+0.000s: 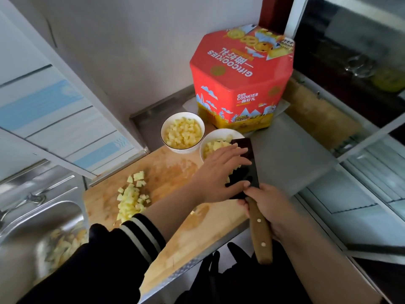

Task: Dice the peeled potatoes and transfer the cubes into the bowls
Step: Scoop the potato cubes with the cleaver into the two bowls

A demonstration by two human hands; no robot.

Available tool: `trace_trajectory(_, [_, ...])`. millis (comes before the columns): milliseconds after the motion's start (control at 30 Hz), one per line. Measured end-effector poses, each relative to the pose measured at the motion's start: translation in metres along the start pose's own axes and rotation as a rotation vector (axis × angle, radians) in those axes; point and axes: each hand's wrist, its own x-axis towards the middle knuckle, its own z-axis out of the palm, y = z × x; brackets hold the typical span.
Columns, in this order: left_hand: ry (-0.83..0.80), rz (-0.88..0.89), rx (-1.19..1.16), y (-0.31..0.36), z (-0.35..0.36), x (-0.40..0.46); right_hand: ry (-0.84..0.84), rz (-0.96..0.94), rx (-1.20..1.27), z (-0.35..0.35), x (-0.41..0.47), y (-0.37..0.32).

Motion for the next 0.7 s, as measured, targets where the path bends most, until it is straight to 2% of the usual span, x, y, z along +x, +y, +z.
trace_trajectory(233, [0.040, -0.051, -0.001, -0.025, 0.004, 0.022, 0.027, -0.059, -0.080, 0.008, 0.004, -0.005])
trace_trajectory(500, [0.069, -0.162, -0.077, -0.039, 0.007, 0.041, 0.084, -0.043, -0.103, 0.009, -0.003, -0.011])
trace_trajectory(700, [0.074, -0.277, -0.034, -0.047, 0.005, 0.059, 0.118, -0.019, -0.100, -0.002, -0.016, -0.016])
